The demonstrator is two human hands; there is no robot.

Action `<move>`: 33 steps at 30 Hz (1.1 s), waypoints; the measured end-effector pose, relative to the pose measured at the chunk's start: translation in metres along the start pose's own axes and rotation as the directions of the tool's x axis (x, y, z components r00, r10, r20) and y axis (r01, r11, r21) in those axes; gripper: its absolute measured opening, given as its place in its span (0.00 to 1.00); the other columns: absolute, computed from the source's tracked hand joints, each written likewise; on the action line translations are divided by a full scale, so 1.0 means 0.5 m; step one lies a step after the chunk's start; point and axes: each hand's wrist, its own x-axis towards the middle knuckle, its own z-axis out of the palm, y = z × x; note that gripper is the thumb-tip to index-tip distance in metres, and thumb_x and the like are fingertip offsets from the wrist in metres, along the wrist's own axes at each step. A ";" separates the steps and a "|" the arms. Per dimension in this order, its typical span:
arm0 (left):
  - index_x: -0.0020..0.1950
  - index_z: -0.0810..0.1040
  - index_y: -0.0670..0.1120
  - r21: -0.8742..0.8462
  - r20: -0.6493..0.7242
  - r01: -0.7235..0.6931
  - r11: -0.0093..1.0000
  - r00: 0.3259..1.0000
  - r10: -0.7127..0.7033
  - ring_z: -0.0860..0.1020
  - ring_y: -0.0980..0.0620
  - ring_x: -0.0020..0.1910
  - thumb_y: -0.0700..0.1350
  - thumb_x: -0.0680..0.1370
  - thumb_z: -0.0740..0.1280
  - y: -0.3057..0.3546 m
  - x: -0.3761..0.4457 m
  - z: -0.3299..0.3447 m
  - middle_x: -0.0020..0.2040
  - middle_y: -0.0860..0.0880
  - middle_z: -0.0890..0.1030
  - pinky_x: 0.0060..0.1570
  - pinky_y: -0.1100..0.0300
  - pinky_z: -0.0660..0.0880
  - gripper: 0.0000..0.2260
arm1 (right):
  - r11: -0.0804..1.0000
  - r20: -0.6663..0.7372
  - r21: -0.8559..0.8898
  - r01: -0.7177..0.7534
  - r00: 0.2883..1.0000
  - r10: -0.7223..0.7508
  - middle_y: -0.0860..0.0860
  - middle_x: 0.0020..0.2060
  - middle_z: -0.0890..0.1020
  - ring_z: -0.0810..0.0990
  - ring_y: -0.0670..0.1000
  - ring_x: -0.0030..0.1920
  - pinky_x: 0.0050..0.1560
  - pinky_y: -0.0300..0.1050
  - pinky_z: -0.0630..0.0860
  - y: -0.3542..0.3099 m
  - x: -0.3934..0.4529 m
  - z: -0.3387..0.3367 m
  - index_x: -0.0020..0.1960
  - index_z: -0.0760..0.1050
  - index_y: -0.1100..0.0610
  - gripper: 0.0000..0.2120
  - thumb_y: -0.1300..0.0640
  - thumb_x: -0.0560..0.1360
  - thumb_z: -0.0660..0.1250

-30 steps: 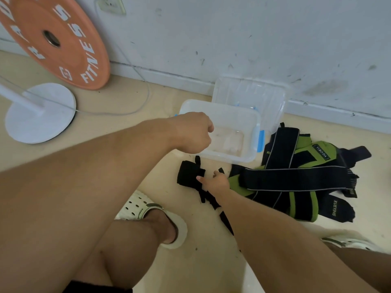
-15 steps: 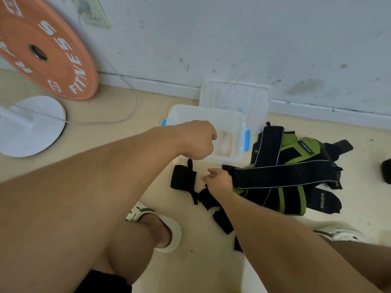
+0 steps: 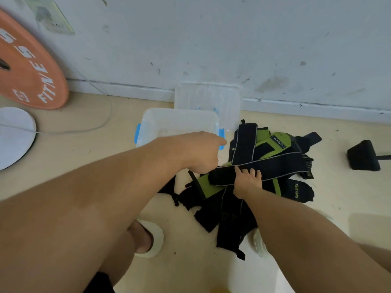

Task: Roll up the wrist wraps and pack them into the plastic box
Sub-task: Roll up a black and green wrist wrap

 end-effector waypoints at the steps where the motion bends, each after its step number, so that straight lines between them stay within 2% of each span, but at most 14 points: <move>1: 0.85 0.54 0.52 0.010 0.002 -0.006 1.000 1.000 0.006 0.58 0.48 0.82 0.44 0.86 0.59 0.006 0.000 0.001 0.84 0.50 0.57 0.76 0.57 0.58 0.27 | 1.000 0.000 -0.021 -0.007 1.000 0.007 0.58 0.79 0.62 0.58 0.63 0.80 0.81 0.63 0.51 0.009 -0.004 0.008 0.84 0.47 0.55 0.45 0.54 0.77 0.70; 5: 0.84 0.56 0.54 0.011 -0.014 -0.002 1.000 1.000 0.002 0.60 0.48 0.81 0.48 0.86 0.60 0.016 -0.003 -0.007 0.84 0.51 0.59 0.76 0.56 0.59 0.26 | 0.999 -0.084 -0.033 -0.018 0.996 0.015 0.58 0.76 0.65 0.63 0.62 0.76 0.77 0.59 0.63 0.024 -0.018 0.045 0.84 0.49 0.55 0.41 0.55 0.78 0.69; 8: 0.84 0.56 0.55 0.010 -0.018 0.007 1.000 1.000 -0.007 0.60 0.49 0.81 0.48 0.86 0.60 0.021 -0.005 -0.012 0.83 0.51 0.59 0.76 0.55 0.59 0.26 | 1.000 -0.107 0.001 -0.030 0.994 0.030 0.58 0.75 0.68 0.63 0.62 0.76 0.75 0.58 0.64 0.020 -0.019 0.063 0.84 0.50 0.54 0.36 0.55 0.81 0.63; 11: 0.83 0.58 0.55 0.021 -0.015 -0.007 1.000 1.000 0.007 0.62 0.49 0.80 0.48 0.86 0.60 0.031 -0.004 -0.015 0.83 0.51 0.61 0.74 0.56 0.61 0.25 | 0.999 -0.124 0.027 -0.031 0.992 0.035 0.58 0.73 0.68 0.64 0.61 0.74 0.73 0.58 0.65 0.013 -0.021 0.055 0.81 0.58 0.54 0.31 0.54 0.80 0.64; 17: 0.83 0.59 0.56 0.027 -0.004 -0.012 1.000 1.000 0.012 0.63 0.48 0.79 0.49 0.86 0.60 0.035 -0.004 -0.011 0.82 0.50 0.62 0.74 0.54 0.62 0.25 | 0.998 -0.113 -0.057 -0.005 0.994 -0.001 0.57 0.71 0.68 0.64 0.60 0.72 0.71 0.56 0.67 0.040 -0.028 0.046 0.70 0.73 0.52 0.18 0.56 0.80 0.64; 19: 0.83 0.59 0.56 0.038 0.006 -0.013 0.999 1.000 0.012 0.64 0.48 0.79 0.50 0.86 0.60 0.034 -0.005 -0.011 0.82 0.50 0.62 0.74 0.54 0.63 0.25 | 0.999 -0.159 0.038 0.023 0.987 -0.017 0.56 0.68 0.72 0.66 0.60 0.70 0.68 0.56 0.68 0.058 -0.032 0.054 0.67 0.74 0.52 0.15 0.54 0.81 0.64; 21: 0.83 0.59 0.56 0.041 0.007 -0.016 0.999 1.000 0.015 0.65 0.47 0.78 0.49 0.86 0.60 0.035 -0.007 -0.016 0.82 0.50 0.62 0.73 0.54 0.64 0.24 | 0.967 -0.278 0.233 0.105 0.960 -0.037 0.53 0.59 0.77 0.71 0.58 0.65 0.64 0.54 0.70 0.072 -0.047 0.037 0.62 0.74 0.53 0.10 0.52 0.82 0.63; 23: 0.83 0.58 0.56 0.033 -0.007 -0.026 0.999 1.000 0.026 0.67 0.47 0.76 0.46 0.87 0.58 0.040 -0.012 -0.023 0.82 0.49 0.62 0.69 0.57 0.66 0.24 | 0.909 -0.367 0.381 0.167 0.930 -0.017 0.51 0.48 0.76 0.74 0.58 0.57 0.59 0.54 0.72 0.081 -0.064 -0.021 0.55 0.73 0.53 0.07 0.50 0.83 0.63; 25: 0.83 0.57 0.55 0.011 -0.025 -0.034 0.999 0.999 0.034 0.71 0.47 0.71 0.41 0.86 0.57 0.048 -0.018 -0.029 0.82 0.48 0.62 0.61 0.61 0.70 0.26 | 0.886 -0.413 0.417 0.204 0.911 -0.015 0.51 0.44 0.75 0.76 0.58 0.49 0.52 0.52 0.76 0.092 -0.080 -0.106 0.51 0.71 0.52 0.07 0.48 0.82 0.65; 27: 0.84 0.56 0.52 -0.006 -0.056 -0.034 0.999 0.998 0.034 0.68 0.46 0.75 0.40 0.86 0.56 0.055 -0.027 -0.034 0.82 0.47 0.63 0.65 0.59 0.67 0.26 | 0.884 -0.391 0.393 0.254 0.916 -0.090 0.52 0.42 0.78 0.77 0.58 0.45 0.48 0.51 0.76 0.111 -0.103 -0.202 0.48 0.69 0.51 0.10 0.47 0.81 0.67; 30: 0.84 0.56 0.48 -0.085 -0.097 -0.004 0.996 0.995 -0.004 0.65 0.45 0.79 0.45 0.87 0.57 0.065 -0.043 -0.038 0.82 0.45 0.63 0.71 0.56 0.64 0.25 | 0.895 -0.326 0.303 0.329 0.918 -0.227 0.46 0.41 0.77 0.77 0.55 0.46 0.46 0.47 0.70 0.146 -0.171 -0.337 0.48 0.72 0.49 0.09 0.48 0.79 0.71; 32: 0.82 0.61 0.44 -0.231 -0.118 0.026 0.973 0.992 -0.054 0.70 0.44 0.75 0.53 0.87 0.56 0.071 -0.051 -0.037 0.79 0.43 0.69 0.69 0.54 0.67 0.25 | 0.897 -0.327 0.236 0.373 0.900 -0.288 0.42 0.38 0.76 0.76 0.53 0.46 0.45 0.45 0.68 0.155 -0.239 -0.405 0.47 0.76 0.48 0.07 0.48 0.78 0.72; 33: 0.80 0.64 0.42 -0.377 -0.100 0.038 0.925 0.992 -0.081 0.75 0.44 0.70 0.57 0.87 0.55 0.075 -0.056 -0.036 0.74 0.42 0.74 0.66 0.53 0.71 0.26 | 0.894 -0.343 0.216 0.392 0.888 -0.307 0.41 0.35 0.76 0.76 0.51 0.43 0.45 0.44 0.68 0.154 -0.276 -0.430 0.48 0.78 0.49 0.05 0.48 0.78 0.72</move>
